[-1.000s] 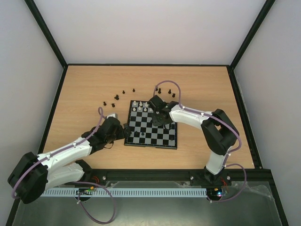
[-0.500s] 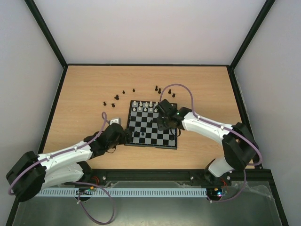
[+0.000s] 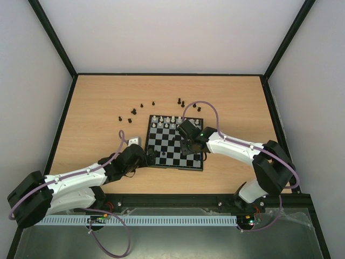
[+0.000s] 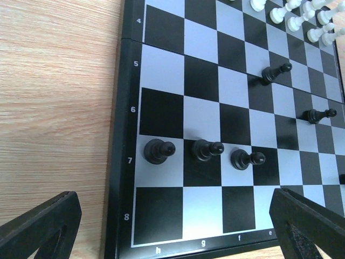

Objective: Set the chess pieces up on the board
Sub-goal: Adjust the chessboard at the center of the board.

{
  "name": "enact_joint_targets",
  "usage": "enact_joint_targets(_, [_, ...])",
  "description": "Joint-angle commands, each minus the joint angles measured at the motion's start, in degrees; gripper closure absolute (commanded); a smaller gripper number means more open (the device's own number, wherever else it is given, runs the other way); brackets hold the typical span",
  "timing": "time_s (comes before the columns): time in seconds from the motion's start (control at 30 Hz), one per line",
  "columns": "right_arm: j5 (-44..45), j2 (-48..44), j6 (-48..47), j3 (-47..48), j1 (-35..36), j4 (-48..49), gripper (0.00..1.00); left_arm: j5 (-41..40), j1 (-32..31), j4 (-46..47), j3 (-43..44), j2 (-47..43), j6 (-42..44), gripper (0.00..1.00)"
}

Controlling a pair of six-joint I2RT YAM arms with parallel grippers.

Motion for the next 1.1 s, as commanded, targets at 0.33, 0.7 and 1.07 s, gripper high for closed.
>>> enact_joint_targets(0.33, [2.87,-0.76,0.11,2.25,-2.10,-3.80,0.61,-2.27,-2.80,-1.64,-3.30,-2.86,-3.82,0.04])
enact_joint_targets(0.7, [1.50,-2.59,-0.70,1.70,-4.22,-3.44,0.61,-1.97,-2.89,4.53,-6.38,-2.65,-3.48,0.26])
enact_joint_targets(1.07, [1.28,-3.13,-1.05,1.04,-4.83,-3.04,0.62,-1.61,-6.53,8.79,-5.52,1.36,-3.50,0.32])
